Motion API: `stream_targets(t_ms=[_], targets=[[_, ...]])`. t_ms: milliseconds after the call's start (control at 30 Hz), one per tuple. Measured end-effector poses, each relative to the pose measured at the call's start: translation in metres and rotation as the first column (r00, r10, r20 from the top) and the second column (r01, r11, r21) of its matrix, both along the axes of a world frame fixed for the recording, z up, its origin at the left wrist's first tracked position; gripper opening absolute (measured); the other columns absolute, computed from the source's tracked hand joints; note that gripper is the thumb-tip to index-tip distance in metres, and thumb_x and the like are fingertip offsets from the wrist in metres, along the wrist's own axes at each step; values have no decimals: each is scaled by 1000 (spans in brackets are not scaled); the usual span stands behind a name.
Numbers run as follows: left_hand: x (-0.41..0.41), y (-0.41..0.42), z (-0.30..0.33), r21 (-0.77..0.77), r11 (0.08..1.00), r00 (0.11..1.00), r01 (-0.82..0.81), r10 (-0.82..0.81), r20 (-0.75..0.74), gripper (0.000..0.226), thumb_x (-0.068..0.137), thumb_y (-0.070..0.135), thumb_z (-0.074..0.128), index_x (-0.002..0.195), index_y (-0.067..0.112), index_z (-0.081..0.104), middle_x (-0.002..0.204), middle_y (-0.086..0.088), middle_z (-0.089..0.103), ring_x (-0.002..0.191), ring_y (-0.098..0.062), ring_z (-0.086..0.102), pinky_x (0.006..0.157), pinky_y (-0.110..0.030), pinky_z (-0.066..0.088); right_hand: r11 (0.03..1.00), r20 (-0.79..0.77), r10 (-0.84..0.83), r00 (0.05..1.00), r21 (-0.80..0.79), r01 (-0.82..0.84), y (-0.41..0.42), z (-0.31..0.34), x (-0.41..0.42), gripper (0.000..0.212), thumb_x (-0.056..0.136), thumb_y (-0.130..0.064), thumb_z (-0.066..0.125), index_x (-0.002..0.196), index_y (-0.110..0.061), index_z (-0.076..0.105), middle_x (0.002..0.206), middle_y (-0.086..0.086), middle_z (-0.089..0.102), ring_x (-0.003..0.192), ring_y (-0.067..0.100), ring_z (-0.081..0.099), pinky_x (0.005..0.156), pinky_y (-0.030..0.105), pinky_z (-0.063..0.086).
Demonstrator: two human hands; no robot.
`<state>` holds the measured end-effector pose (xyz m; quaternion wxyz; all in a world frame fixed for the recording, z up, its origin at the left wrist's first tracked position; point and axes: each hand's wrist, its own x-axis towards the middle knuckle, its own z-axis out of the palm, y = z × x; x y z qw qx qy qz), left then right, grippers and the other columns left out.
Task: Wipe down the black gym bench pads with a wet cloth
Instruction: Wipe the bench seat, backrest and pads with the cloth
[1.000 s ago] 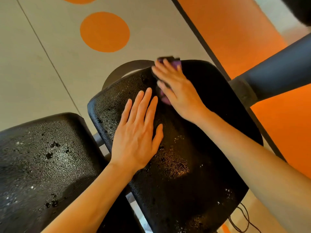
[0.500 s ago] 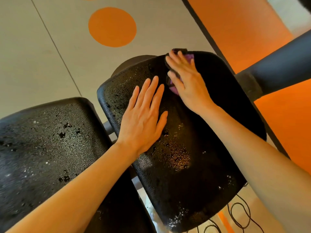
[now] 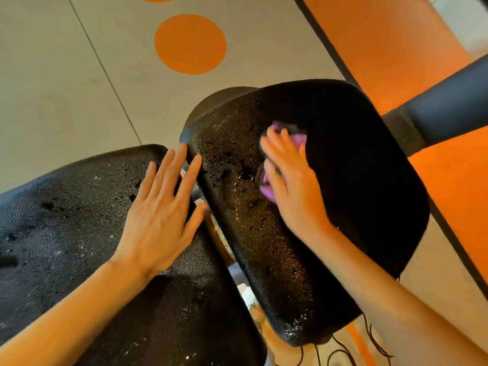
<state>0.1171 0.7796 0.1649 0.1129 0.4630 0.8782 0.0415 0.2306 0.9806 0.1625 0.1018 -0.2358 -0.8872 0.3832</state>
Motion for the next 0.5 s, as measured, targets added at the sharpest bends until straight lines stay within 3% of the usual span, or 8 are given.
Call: stream_targets(t_ms=[133,267,367,433,500], targets=[[1,-1,-5,17,1000,999,0,1,-37,69,99,49,26,157,18,5,165,-9,4,153,-24,3,125,-46,10,974,82,25,996,220,-43,5,-7,-12,48,101,-24,37,147,-12,33,158,5,24,148,20,14,118,49,26],[2,-2,-8,27,1000,999,-6,8,-49,69,99,48,27,157,19,3,165,-9,4,153,-23,2,125,-45,7,953,133,-144,981,287,101,51,-3,-102,46,103,-30,34,145,-11,38,157,7,27,149,23,13,122,49,7],[1,-1,-8,30,1000,998,1,1,-55,69,99,48,27,157,18,4,165,-10,4,153,-24,3,125,-46,8,968,93,-83,992,243,58,22,-7,-71,46,103,-28,34,145,-11,36,158,4,24,148,23,14,120,51,20],[1,-2,-8,31,1000,999,-2,4,-53,69,99,48,28,157,18,5,165,-10,4,153,-25,3,125,-46,9,982,90,30,996,182,-46,-13,-5,-17,47,101,-26,35,147,-14,34,158,-2,19,149,20,13,113,43,37],[2,-2,-7,33,999,999,-3,5,-52,69,100,48,29,157,17,5,165,-10,5,153,-25,4,124,-46,9,960,112,100,989,251,-126,-17,-5,-2,47,100,-23,37,146,-12,36,157,1,24,148,19,15,119,28,25]])
